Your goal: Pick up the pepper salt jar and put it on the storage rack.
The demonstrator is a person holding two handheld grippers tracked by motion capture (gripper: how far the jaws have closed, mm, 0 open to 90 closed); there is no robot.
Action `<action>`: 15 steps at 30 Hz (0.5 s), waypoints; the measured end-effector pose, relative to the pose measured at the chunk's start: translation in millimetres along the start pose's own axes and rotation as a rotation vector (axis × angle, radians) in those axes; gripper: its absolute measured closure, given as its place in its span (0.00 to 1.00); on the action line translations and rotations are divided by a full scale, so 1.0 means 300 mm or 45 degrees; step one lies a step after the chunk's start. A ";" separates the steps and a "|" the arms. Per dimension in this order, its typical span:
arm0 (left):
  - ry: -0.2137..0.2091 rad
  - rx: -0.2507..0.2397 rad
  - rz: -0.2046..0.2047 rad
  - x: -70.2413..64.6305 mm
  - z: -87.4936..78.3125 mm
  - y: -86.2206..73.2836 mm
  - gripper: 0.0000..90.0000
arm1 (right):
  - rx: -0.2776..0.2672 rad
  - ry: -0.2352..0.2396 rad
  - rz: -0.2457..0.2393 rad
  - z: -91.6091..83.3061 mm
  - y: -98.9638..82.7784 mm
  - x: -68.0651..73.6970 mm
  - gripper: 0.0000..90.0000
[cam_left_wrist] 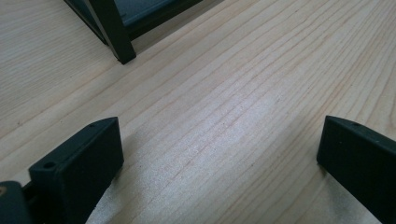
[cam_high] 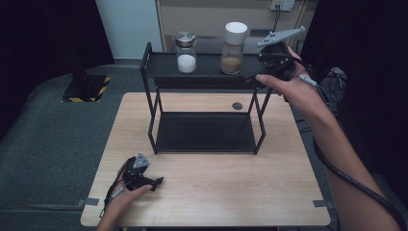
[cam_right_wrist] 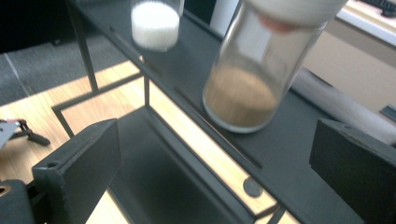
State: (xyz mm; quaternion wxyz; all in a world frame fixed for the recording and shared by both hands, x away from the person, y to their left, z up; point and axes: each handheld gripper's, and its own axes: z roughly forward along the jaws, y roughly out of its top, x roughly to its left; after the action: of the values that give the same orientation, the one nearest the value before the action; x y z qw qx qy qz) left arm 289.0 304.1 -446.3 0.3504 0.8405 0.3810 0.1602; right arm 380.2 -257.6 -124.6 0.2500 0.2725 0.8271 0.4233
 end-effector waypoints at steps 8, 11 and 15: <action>0.000 0.000 0.000 0.000 0.000 0.000 0.00 | 0.043 0.003 -0.010 0.011 -0.058 0.045 0.04; 0.002 0.000 0.000 -0.001 0.000 0.000 0.00 | 0.051 0.004 0.009 0.016 -0.096 0.051 0.04; 0.002 0.000 -0.001 -0.002 0.000 0.000 0.00 | 0.057 0.006 0.041 0.024 -0.152 0.054 0.04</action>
State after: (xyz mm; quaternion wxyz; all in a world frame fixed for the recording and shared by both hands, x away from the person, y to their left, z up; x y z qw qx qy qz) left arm 288.6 303.9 -446.3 0.3499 0.8403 0.3816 0.1608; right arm 362.1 -265.3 -169.6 0.2349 0.2903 0.8325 0.4092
